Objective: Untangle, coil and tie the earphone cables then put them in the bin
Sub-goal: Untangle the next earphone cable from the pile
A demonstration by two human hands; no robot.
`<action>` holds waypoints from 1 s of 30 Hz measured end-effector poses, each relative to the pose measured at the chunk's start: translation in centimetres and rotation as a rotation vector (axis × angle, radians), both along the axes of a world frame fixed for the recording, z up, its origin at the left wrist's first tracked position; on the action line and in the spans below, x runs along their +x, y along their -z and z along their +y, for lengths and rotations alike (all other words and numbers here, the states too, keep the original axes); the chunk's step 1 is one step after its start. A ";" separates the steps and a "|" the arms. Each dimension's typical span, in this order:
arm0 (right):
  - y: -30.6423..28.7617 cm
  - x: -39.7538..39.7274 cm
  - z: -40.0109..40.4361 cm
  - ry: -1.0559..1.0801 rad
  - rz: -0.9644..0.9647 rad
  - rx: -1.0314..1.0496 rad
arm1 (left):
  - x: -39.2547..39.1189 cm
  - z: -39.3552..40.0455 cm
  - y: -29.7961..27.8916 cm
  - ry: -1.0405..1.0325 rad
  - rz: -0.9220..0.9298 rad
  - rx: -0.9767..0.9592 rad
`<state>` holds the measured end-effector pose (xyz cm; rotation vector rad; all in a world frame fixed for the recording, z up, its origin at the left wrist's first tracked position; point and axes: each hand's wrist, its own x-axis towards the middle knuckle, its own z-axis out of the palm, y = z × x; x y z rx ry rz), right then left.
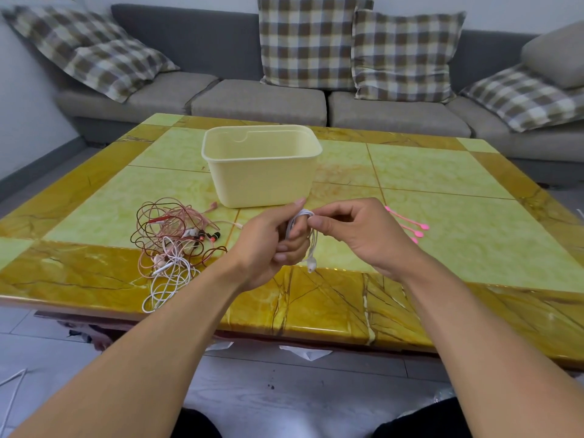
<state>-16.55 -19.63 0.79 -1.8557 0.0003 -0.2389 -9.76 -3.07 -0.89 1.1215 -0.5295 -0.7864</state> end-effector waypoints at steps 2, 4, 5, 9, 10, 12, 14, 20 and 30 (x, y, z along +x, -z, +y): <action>0.1 0.0 -0.2 -0.004 0.042 0.021 | -0.1 0.0 0.2 -0.006 -0.021 0.018; 0.2 -0.1 -0.3 -0.012 0.070 0.004 | -0.2 0.0 0.4 -0.035 -0.031 0.039; 0.2 -0.1 -0.3 -0.011 0.069 -0.008 | -0.3 -0.1 0.4 -0.065 -0.033 0.048; -0.1 -0.2 0.0 0.066 -0.010 -0.011 | 0.0 -0.4 0.7 -0.310 -0.024 -0.012; -0.3 -0.3 0.1 0.086 -0.029 -0.001 | 0.1 -0.5 0.8 -0.347 -0.004 -0.036; -0.3 -0.3 0.1 0.112 -0.058 -0.018 | 0.4 -0.7 1.1 -0.350 -0.033 0.017; -0.2 -0.2 0.0 0.132 -0.054 -0.071 | 0.1 -0.6 1.2 -0.243 -0.112 0.145; 0.0 -0.1 -0.3 0.082 -0.009 -0.137 | -0.8 -0.5 1.4 0.052 -0.198 0.232; 0.3 -0.7 -1.4 0.090 0.076 -0.160 | -1.0 -1.0 0.6 -0.009 0.109 0.371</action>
